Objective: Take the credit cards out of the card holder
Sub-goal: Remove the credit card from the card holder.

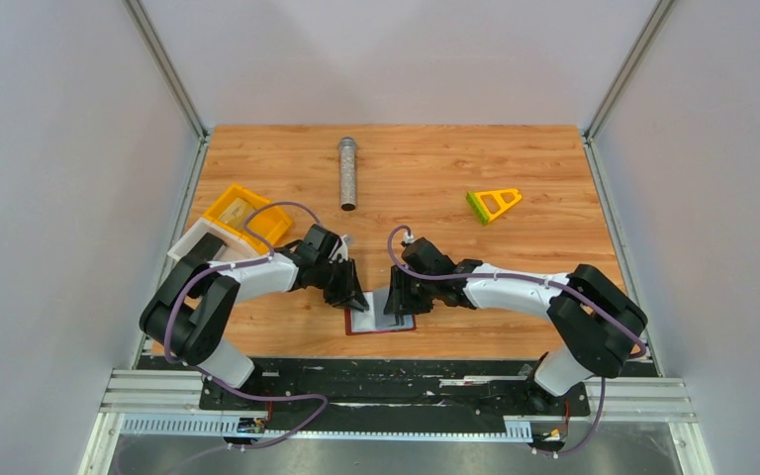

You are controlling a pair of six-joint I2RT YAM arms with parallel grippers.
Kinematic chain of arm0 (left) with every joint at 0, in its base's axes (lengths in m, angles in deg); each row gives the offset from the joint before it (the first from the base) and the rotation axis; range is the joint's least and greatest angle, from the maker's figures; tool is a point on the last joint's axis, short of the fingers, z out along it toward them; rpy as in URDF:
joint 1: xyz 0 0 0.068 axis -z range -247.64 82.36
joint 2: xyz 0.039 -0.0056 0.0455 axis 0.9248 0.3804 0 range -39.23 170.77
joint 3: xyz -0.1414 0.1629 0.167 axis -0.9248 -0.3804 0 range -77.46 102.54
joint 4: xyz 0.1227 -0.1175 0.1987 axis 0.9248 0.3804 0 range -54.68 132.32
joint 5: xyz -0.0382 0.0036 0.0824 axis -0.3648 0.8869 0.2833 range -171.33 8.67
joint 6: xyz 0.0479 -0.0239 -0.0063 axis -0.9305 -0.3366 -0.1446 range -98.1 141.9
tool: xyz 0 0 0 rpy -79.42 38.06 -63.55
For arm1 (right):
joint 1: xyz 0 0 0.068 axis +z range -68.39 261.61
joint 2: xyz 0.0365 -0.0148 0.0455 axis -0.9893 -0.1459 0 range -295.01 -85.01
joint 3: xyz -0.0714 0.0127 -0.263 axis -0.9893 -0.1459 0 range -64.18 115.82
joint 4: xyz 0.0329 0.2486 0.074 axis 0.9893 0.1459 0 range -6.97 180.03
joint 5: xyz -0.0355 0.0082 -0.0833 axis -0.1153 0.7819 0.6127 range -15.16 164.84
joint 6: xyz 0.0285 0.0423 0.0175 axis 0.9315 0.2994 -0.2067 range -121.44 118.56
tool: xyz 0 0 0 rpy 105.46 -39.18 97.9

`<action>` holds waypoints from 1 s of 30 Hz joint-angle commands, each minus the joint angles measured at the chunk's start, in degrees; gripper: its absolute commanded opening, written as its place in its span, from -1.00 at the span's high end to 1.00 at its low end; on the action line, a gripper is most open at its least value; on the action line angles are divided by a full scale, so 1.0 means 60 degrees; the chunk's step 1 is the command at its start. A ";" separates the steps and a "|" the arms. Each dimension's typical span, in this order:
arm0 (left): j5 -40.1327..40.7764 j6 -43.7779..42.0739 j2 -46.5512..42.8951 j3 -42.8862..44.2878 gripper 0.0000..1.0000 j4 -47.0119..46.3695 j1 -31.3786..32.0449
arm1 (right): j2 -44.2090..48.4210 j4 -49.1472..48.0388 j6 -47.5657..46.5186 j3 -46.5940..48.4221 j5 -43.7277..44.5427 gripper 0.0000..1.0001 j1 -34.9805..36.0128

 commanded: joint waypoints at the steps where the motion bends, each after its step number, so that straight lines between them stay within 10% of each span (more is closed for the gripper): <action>1: -0.0079 0.0043 -0.0307 -0.0108 0.48 -0.0264 0.0041 | -0.0201 -0.0359 0.0044 0.0213 -0.0135 0.17 -0.0023; 30: -0.0128 0.0154 -0.0507 -0.0156 0.46 -0.0273 0.0041 | 0.0093 -0.1312 -0.0278 0.0556 -0.1260 0.19 -0.0023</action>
